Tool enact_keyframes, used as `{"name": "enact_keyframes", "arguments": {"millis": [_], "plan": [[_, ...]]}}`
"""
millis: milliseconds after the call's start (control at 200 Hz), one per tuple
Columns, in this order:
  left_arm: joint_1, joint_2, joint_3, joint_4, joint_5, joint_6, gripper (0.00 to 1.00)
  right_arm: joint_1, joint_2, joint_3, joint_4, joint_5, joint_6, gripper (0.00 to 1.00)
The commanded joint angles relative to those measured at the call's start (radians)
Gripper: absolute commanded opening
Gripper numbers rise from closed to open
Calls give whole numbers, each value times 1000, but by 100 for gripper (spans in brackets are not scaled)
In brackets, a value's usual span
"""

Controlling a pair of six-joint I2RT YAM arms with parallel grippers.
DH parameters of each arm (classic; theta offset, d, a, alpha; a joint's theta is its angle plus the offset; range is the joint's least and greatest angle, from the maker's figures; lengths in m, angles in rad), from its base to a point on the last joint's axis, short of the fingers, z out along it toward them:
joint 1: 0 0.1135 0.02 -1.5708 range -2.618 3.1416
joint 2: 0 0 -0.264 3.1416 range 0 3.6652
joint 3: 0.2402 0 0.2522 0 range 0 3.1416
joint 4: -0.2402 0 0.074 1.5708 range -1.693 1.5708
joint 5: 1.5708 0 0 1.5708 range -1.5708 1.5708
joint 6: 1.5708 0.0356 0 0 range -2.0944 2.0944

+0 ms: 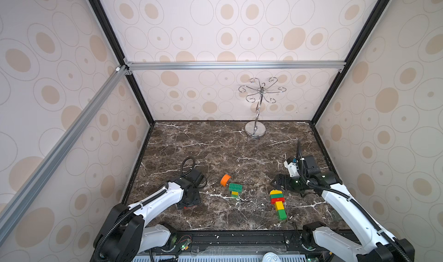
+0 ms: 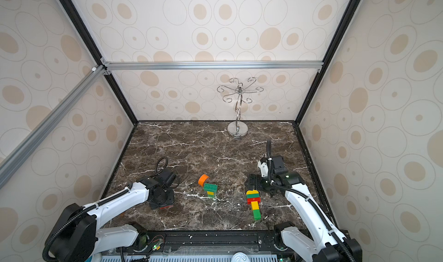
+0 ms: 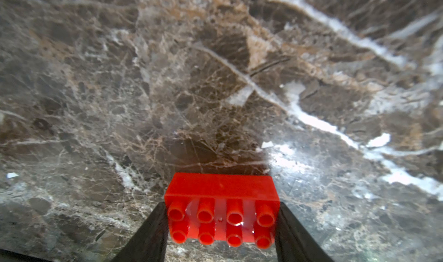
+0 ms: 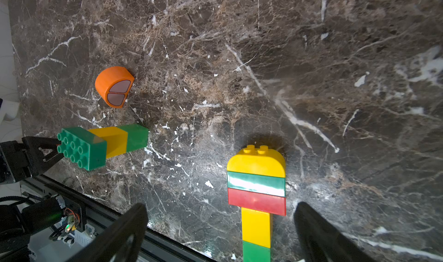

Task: Assemble an ice cream with lego
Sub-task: Pick up the lego brick from the center of the board.

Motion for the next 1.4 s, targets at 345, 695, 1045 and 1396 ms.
{"name": "enact_keyframes", "arguments": {"millis": [345,695,1045,1396], "plan": [[-159,65,391,-216,-48,-58,43,-7,-6,-1,1,-5,-13,98],[-384,302,773,-341,-72,-63,41,-7,-13,-4,2,-5,-12,98],[-482,481,992,-423,-36,-24,41,-7,-21,-5,4,-6,-11,98],[-496,539,1011,-402,-8,-6,40,-7,-31,-6,8,-3,-8,98]]}}
